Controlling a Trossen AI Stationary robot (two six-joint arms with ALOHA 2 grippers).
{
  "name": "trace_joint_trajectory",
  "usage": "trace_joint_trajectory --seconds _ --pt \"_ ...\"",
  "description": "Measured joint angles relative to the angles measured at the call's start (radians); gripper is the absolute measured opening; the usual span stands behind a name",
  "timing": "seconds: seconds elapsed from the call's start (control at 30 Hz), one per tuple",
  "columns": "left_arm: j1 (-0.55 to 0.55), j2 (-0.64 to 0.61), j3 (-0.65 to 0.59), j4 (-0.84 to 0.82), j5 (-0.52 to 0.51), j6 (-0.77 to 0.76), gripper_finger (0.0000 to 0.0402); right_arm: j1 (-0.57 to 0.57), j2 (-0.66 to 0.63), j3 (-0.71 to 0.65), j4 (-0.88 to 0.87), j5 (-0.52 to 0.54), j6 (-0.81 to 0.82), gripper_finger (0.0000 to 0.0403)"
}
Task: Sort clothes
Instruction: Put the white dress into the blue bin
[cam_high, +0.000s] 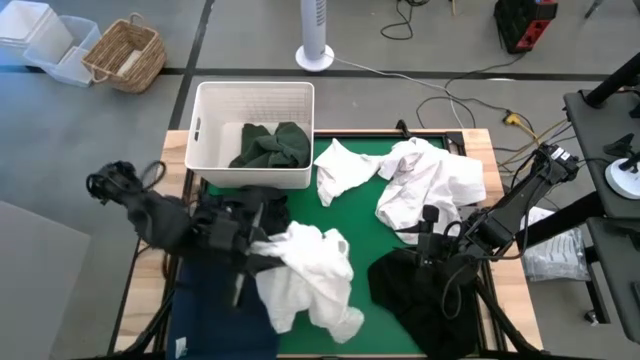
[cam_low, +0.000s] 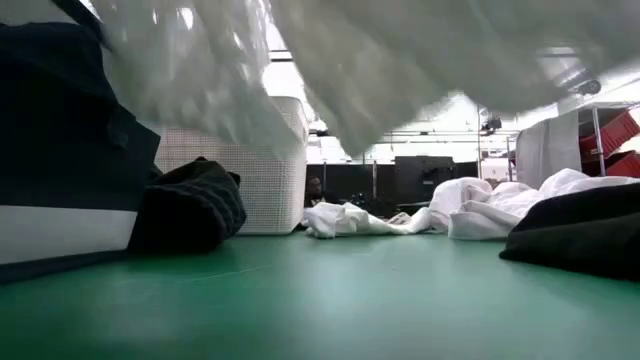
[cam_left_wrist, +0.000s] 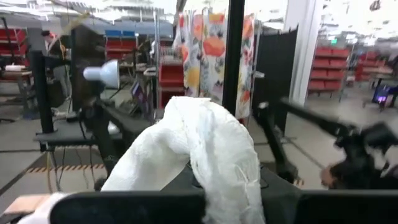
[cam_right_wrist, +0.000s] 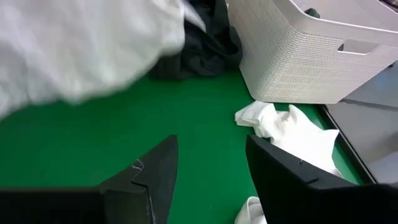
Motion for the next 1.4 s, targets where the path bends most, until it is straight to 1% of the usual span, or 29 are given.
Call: trace_joint_trajectory --seconds 0.2,0.37,0.4,0.43,0.47,0.53,0.6,0.83,0.97,1.07,1.13,1.23,1.33,1.4 --pt "-0.005 0.097 0.311 -0.197 0.0 0.0 0.0 0.0 0.0 0.0 0.0 0.0 -0.001 0.0161" --pt "-0.014 0.194 0.559 -0.31 -0.001 0.0 0.0 0.0 0.0 0.0 0.0 0.001 -0.001 0.0142" --pt "-0.019 0.198 0.56 -0.301 -0.007 0.0 0.0 0.0 0.0 0.0 0.0 0.001 -0.001 0.0138" --pt "-0.022 0.173 0.523 -0.259 -0.02 0.0 0.0 0.0 0.0 0.0 0.001 0.001 -0.002 0.0134" --pt "-0.034 0.161 0.5 -0.253 -0.046 -0.004 0.0 0.0 0.0 0.0 0.002 0.004 -0.001 0.013" --pt "-0.047 0.136 0.483 -0.273 -0.095 -0.021 0.0 0.0 -0.001 0.0 0.002 0.02 -0.002 0.0123" --pt "-0.075 0.118 0.482 -0.298 -0.174 -0.034 0.0 0.0 -0.001 -0.001 0.002 0.026 -0.004 0.0115" --pt "-0.266 0.107 0.52 -0.348 -0.626 0.025 0.0 0.0 -0.001 -0.002 0.004 0.027 0.003 0.0091" --pt "-0.382 0.109 0.551 -0.339 -0.837 0.043 0.0 0.0 -0.001 -0.002 0.007 0.027 0.003 0.0078" --pt "-0.446 0.127 0.559 -0.327 -0.97 0.045 0.0 0.0 -0.001 -0.002 0.015 0.027 0.002 0.0069" --pt "-0.463 0.145 0.558 -0.302 -1.022 0.059 0.0 0.0 -0.001 -0.002 0.015 0.027 0.002 0.0064" --pt "-0.476 0.168 0.558 -0.228 -1.024 0.095 0.0 0.0 -0.001 -0.002 0.02 0.027 -0.003 0.0057" --pt "-0.485 0.192 0.558 -0.107 -1.037 0.194 0.0 0.0 -0.001 -0.002 0.022 0.027 -0.007 0.0053" --pt "-0.492 0.207 0.558 -0.034 -1.093 0.274 0.0 0.0 -0.001 -0.002 0.022 0.028 -0.007 0.0052"
